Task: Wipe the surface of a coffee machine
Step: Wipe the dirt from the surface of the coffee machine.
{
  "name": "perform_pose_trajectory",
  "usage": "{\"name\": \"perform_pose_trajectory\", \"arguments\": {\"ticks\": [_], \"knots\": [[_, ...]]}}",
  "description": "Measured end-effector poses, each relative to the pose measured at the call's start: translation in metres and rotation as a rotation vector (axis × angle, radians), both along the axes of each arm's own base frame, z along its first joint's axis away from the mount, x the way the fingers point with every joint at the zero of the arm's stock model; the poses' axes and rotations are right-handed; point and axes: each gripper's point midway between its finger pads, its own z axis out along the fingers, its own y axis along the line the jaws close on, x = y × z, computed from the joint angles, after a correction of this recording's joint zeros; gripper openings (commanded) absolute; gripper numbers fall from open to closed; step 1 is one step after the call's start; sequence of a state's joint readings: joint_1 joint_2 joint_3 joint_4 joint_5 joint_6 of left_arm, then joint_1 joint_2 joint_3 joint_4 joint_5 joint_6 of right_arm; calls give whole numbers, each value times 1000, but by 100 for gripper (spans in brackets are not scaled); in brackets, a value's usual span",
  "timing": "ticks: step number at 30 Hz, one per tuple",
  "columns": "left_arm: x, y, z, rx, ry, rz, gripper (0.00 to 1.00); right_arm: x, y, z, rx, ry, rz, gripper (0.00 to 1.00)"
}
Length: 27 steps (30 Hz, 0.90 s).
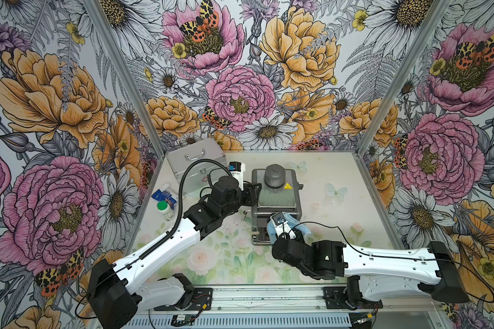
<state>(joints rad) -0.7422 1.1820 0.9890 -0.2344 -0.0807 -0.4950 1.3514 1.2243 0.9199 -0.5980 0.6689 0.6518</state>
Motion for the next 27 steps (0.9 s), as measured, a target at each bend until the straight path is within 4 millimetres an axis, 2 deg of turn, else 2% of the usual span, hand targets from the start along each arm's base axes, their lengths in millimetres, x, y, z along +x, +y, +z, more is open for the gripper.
{"name": "perform_pose_trajectory", "arguments": {"ticks": [7, 10, 13, 15, 27], "knots": [[0, 0, 0, 0, 0, 0, 49, 3, 45, 6, 15, -7, 58, 0], [0, 0, 0, 0, 0, 0, 49, 3, 53, 6, 16, -11, 73, 0], [0, 0, 0, 0, 0, 0, 49, 3, 53, 8, 30, -13, 75, 0], [0, 0, 0, 0, 0, -1, 49, 3, 45, 8, 45, -15, 69, 0], [0, -1, 0, -3, -2, -2, 49, 1, -43, 9, 113, 17, -35, 0]]}}
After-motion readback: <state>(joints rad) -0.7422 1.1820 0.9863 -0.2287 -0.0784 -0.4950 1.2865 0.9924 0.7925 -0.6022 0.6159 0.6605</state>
